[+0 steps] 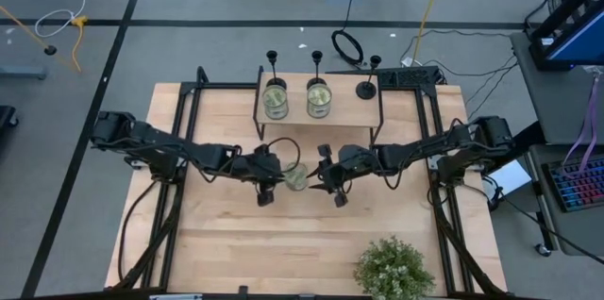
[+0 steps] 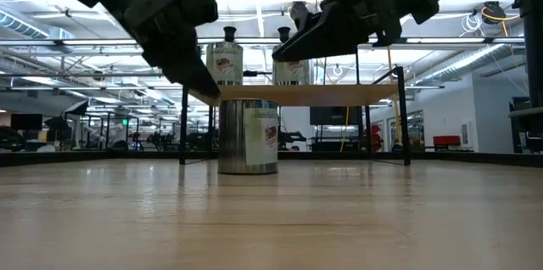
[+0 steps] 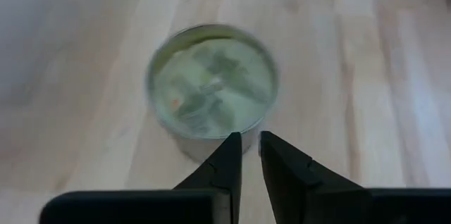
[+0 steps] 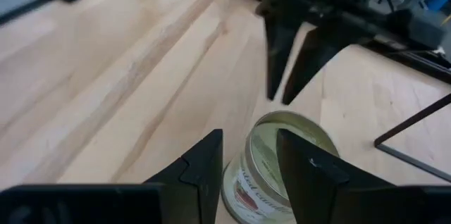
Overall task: Pick & Place candle stick holders
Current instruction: Put the scented candle on the shelf
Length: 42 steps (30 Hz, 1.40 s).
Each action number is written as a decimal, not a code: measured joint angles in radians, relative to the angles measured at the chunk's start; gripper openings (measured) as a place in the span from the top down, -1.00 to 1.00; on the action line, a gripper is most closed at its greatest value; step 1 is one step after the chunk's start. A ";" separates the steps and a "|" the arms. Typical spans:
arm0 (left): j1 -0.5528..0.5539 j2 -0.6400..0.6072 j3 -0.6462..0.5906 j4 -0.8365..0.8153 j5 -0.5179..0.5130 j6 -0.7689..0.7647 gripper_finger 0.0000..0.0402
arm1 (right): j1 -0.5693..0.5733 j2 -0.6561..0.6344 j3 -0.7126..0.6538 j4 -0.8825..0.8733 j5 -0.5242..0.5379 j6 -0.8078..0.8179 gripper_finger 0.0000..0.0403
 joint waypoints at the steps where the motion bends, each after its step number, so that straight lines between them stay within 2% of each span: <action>1: 0.002 -0.001 -0.001 -0.004 -0.010 0.000 0.70 | 0.000 0.000 0.000 -0.004 -0.001 -0.008 0.38; 6: 0.018 -0.003 -0.001 -0.094 -0.058 -0.065 0.70 | -0.008 0.044 0.002 -0.006 -0.003 -0.045 0.38; 10: 0.051 0.007 -0.001 -0.116 -0.146 -0.105 0.70 | -0.022 0.097 0.002 0.018 -0.003 -0.062 0.38; 12: 0.071 0.022 -0.002 -0.077 -0.129 -0.089 0.70 | -0.026 0.120 0.000 0.026 -0.002 -0.077 0.38; 19: 0.120 0.131 -0.001 0.113 0.046 -0.018 0.70 | -0.028 0.144 0.000 0.085 -0.002 -0.170 0.38; 28: 0.121 0.173 -0.001 0.165 0.043 -0.020 0.70 | -0.039 0.141 0.002 -0.029 0.002 -0.185 0.39; 32: 0.117 0.163 -0.001 0.153 0.042 -0.023 0.70 | -0.039 0.140 0.003 -0.050 0.002 -0.187 0.50; 38: 0.087 0.126 -0.001 0.101 0.042 -0.055 0.70 | -0.039 0.102 0.001 -0.100 0.000 -0.184 0.85; 42: 0.059 0.086 -0.001 0.075 0.043 -0.096 0.70 | -0.038 0.048 -0.003 -0.150 0.011 -0.107 0.97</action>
